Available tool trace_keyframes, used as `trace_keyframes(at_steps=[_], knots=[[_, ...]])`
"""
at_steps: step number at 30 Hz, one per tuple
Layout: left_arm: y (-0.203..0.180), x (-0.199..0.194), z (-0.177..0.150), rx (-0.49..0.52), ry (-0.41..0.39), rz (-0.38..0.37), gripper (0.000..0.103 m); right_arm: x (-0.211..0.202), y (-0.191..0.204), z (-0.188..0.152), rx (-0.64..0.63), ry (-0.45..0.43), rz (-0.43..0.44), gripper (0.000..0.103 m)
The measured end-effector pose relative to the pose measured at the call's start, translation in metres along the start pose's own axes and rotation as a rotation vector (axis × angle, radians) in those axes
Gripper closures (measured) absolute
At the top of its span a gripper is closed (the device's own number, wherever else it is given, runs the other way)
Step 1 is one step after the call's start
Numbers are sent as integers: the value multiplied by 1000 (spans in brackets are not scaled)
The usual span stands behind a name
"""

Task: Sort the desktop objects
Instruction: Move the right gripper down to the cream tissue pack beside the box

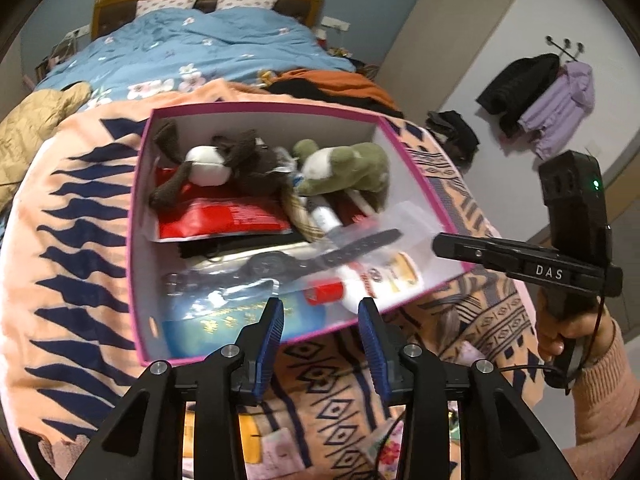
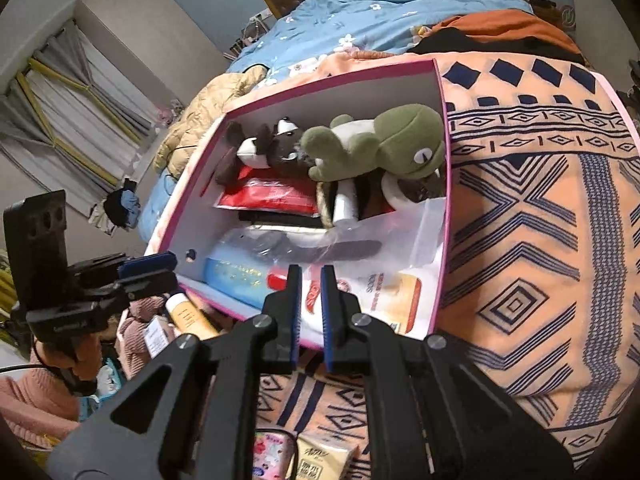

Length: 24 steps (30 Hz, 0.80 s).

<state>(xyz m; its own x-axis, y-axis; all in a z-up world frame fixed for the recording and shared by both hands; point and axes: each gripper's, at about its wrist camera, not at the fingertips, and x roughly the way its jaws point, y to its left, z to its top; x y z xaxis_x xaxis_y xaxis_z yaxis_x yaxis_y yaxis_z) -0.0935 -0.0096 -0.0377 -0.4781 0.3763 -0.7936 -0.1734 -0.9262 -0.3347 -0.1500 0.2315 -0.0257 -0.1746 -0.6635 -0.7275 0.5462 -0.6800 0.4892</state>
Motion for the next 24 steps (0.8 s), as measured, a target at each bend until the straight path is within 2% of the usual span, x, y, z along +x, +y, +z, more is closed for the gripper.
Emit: trace_keyframes(at_steps=[10, 13, 17, 24], knots=[[-35, 2, -23, 53, 44, -65, 64, -29, 13, -27, 20, 4, 85, 86], [-45, 13, -36, 62, 91, -85, 64, -31, 14, -43, 25, 37, 80, 83], [-56, 27, -55, 76, 154, -92, 64, -26, 10, -71, 50, 97, 60, 74], [-69, 46, -93, 76, 272, -115, 64, -8, -3, -115, 88, 201, -23, 74]])
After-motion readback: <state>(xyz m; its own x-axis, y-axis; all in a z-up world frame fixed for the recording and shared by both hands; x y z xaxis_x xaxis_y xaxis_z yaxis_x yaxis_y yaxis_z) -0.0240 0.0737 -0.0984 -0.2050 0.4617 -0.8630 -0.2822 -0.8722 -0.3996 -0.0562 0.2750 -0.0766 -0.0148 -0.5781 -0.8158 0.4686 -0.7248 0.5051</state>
